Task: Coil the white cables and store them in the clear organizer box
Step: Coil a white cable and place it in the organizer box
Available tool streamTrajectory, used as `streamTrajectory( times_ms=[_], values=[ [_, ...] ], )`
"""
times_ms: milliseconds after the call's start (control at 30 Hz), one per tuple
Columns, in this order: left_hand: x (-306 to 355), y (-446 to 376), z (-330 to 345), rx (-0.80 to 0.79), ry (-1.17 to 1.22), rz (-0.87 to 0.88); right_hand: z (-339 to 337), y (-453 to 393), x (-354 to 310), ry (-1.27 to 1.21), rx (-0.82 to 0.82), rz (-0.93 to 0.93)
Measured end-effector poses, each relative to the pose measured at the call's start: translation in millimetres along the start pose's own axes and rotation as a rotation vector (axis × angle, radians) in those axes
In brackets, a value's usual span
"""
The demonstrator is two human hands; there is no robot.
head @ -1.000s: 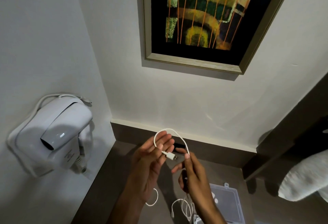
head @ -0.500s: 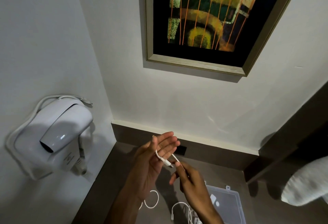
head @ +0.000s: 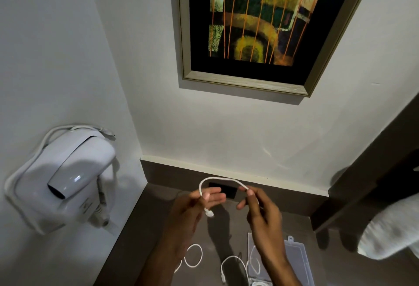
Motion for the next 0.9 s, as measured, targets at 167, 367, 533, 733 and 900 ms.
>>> streamTrajectory(
  times_ms=[167, 367, 533, 733, 900],
  values=[
    [-8.2, 4.0, -11.9, 0.158, 0.174, 0.046, -11.5, -22.4, -0.4, 0.029, 0.02, -0.037],
    [9.0, 13.3, 11.5, -0.177, 0.436, -0.029, 4.4, -33.0, 13.0, 0.08, -0.03, 0.034],
    [27.0, 7.9, 19.2, -0.27, 0.542, 0.086, 31.4, 7.8, 19.9, 0.105, -0.286, 0.124],
    [47.2, 4.5, 10.7, 0.225, 0.05, 0.378, 24.1, 54.3, -24.4, 0.448, -0.403, -0.071],
    [42.6, 8.7, 14.0, 0.365, -0.551, 0.616, -10.2, 37.1, -84.7, 0.568, -0.19, -0.333]
  ],
)
Point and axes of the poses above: each hand's wrist, its own y-axis away from the middle knuckle, its own z-axis out of the palm, x = y × z, the point moved 5 cm from there along -y, towards the middle knuckle, and after that the axes turned 4 degrees about -z, right-handed, at the moved point
